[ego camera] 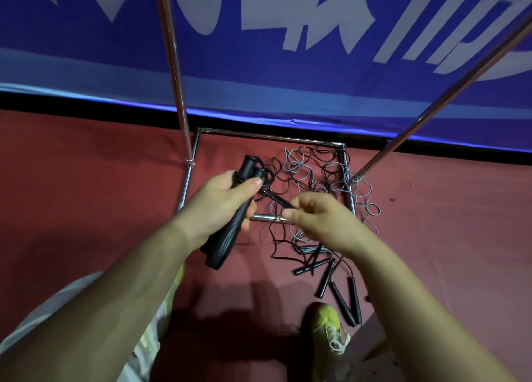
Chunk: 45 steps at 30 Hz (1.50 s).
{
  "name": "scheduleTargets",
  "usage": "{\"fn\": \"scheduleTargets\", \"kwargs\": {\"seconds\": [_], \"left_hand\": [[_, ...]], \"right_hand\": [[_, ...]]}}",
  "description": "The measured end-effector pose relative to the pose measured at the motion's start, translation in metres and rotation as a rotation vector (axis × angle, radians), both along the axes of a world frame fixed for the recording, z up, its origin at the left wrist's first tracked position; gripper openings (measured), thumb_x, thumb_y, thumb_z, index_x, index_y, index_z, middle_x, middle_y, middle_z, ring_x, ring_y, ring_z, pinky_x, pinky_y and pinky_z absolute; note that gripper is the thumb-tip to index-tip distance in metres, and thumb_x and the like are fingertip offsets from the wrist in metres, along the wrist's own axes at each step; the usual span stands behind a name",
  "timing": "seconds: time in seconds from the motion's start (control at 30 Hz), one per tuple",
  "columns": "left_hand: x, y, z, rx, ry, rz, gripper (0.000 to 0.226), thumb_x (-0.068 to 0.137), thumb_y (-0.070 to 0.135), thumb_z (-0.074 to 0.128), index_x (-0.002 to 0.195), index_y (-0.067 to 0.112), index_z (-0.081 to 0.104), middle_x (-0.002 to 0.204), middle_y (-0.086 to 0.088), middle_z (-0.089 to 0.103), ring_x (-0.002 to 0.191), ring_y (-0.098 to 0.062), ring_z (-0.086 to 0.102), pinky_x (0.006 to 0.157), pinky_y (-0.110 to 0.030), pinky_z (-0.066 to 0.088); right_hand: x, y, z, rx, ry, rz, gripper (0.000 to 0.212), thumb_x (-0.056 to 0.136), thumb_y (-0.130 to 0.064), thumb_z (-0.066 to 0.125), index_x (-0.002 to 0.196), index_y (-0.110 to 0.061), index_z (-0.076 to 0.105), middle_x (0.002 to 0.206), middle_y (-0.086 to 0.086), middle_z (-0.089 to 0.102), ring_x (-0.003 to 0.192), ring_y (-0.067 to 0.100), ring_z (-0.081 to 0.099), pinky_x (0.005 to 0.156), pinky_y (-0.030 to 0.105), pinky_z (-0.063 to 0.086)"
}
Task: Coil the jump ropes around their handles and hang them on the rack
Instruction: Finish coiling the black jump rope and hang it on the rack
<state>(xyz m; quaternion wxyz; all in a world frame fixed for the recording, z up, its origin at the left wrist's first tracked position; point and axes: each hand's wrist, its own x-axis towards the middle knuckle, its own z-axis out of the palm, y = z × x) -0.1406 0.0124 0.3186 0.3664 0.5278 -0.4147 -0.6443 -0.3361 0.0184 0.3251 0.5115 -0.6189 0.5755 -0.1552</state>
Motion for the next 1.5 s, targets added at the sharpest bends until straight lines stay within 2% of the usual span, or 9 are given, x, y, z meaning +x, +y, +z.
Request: {"fn": "scheduleTargets", "kwargs": {"seconds": [0.3,0.5,0.7,0.83,0.93,1.0,1.2,1.37,1.5], "left_hand": [[-0.007,0.001,-0.019,-0.035,-0.322,-0.222,0.014,0.093,0.026,0.058,0.093,0.013,0.053,0.060,0.000,0.059,0.045,-0.015,0.056,0.047,-0.025,0.045],[-0.024,0.016,-0.012,-0.083,-0.434,-0.558,0.012,0.091,0.025,0.059,0.089,0.015,0.053,0.054,0.007,0.060,0.046,-0.013,0.057,0.051,-0.025,0.048],[-0.037,0.032,0.003,-0.099,-0.301,-0.743,0.023,0.092,0.018,0.057,0.069,0.014,0.053,0.058,0.003,0.060,0.048,-0.016,0.058,0.054,-0.027,0.050],[-0.033,0.034,0.009,-0.122,-0.014,-0.593,0.018,0.089,0.022,0.057,0.085,0.006,0.049,0.055,0.002,0.059,0.042,-0.013,0.055,0.046,-0.023,0.046],[-0.024,0.024,0.010,-0.071,0.107,-0.360,0.037,0.084,0.030,0.057,0.099,-0.003,0.048,0.053,0.000,0.057,0.039,-0.013,0.051,0.041,-0.020,0.041],[-0.020,0.019,0.010,-0.034,0.105,-0.265,0.031,0.088,0.031,0.061,0.089,0.002,0.048,0.052,0.000,0.056,0.038,-0.014,0.050,0.041,-0.021,0.041],[-0.014,0.012,0.006,0.049,0.021,-0.272,0.024,0.086,0.031,0.056,0.077,0.009,0.054,0.056,0.000,0.060,0.044,-0.014,0.055,0.045,-0.021,0.046],[-0.005,0.016,-0.009,0.369,0.670,-0.499,0.049,0.077,0.047,0.072,0.101,0.004,0.072,0.077,-0.007,0.069,0.063,-0.019,0.068,0.059,-0.028,0.056],[-0.018,0.027,-0.019,0.412,1.106,-0.691,0.059,0.092,0.048,0.053,0.125,-0.001,0.052,0.086,-0.009,0.065,0.078,-0.023,0.067,0.077,-0.043,0.057]], "right_hand": [[-0.006,0.015,0.039,-0.328,0.382,0.231,0.015,0.093,-0.029,0.058,0.082,-0.021,0.064,0.069,-0.003,0.058,0.065,0.014,0.052,0.058,0.022,0.037],[-0.004,0.003,0.039,-0.269,0.122,-0.008,0.019,0.080,-0.021,0.076,0.067,-0.021,0.063,0.056,-0.012,0.059,0.052,-0.001,0.050,0.056,0.018,0.042],[-0.001,-0.007,0.025,0.076,-0.281,0.092,0.018,0.071,-0.010,0.076,0.064,-0.015,0.060,0.058,0.001,0.056,0.051,0.008,0.051,0.052,0.021,0.042],[0.001,-0.008,0.011,0.414,-0.612,-0.116,0.023,0.069,-0.014,0.076,0.052,-0.019,0.061,0.048,-0.005,0.048,0.039,0.006,0.042,0.039,0.014,0.026],[-0.002,-0.011,0.005,0.331,-0.726,-0.197,0.028,0.086,-0.038,0.060,0.080,-0.012,0.064,0.055,0.002,0.046,0.043,0.007,0.036,0.038,0.014,0.021],[-0.004,-0.010,0.005,0.209,-0.658,-0.123,0.033,0.091,-0.040,0.051,0.092,-0.010,0.065,0.060,0.005,0.043,0.048,0.009,0.034,0.042,0.016,0.025],[0.003,-0.003,0.003,-0.100,-0.363,-0.034,0.033,0.089,-0.030,0.051,0.059,-0.035,0.064,0.054,-0.001,0.032,0.048,0.009,0.025,0.046,0.023,0.019],[0.000,-0.006,0.004,-0.102,-0.454,-0.148,0.025,0.086,-0.027,0.051,0.064,-0.019,0.060,0.051,-0.003,0.037,0.045,0.007,0.028,0.041,0.016,0.023],[-0.003,-0.007,0.006,-0.094,-0.536,-0.165,0.029,0.087,-0.028,0.049,0.062,-0.020,0.060,0.051,-0.007,0.041,0.044,0.006,0.031,0.040,0.015,0.024]]}}
